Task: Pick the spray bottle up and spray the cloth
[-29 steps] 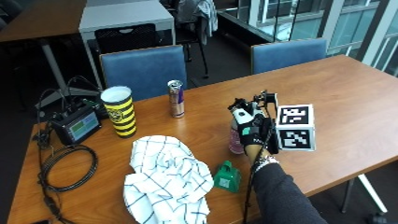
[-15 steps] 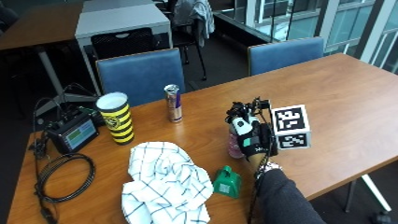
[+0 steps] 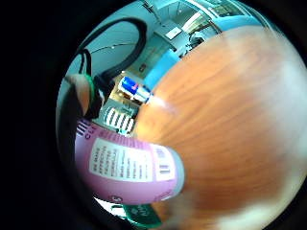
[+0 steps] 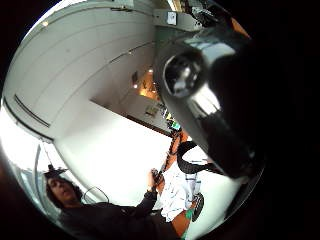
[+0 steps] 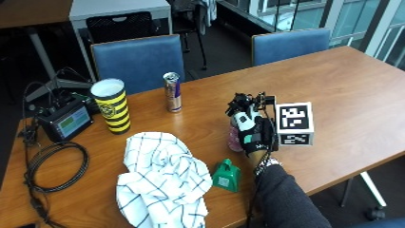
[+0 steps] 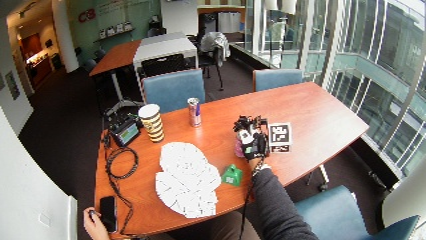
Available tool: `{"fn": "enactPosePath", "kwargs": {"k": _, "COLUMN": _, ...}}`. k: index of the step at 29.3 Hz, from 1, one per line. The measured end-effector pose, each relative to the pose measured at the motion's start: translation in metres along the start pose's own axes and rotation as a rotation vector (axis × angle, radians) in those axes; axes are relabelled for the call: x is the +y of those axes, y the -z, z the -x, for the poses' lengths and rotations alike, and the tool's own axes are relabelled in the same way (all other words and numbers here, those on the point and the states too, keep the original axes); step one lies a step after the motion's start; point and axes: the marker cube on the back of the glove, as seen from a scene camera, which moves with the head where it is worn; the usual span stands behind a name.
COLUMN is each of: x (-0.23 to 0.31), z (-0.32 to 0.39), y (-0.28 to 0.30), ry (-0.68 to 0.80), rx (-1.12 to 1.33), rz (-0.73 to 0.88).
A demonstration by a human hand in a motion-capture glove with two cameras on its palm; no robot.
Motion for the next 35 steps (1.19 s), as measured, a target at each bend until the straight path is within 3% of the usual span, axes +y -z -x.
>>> {"fn": "enactPosePath", "kwargs": {"k": 8, "x": 0.001, "z": 0.006, "y": -0.014, "ry": -0.020, "rx": -0.037, "rz": 0.068}}
{"fn": "enactPosePath", "kwargs": {"k": 19, "x": 0.008, "z": -0.009, "y": -0.001, "ry": -0.072, "rx": 0.002, "rz": 0.339}}
{"fn": "enactPosePath", "kwargs": {"k": 35, "x": 0.004, "z": 0.064, "y": 0.011, "ry": 0.076, "rx": 0.449, "rz": 0.872}}
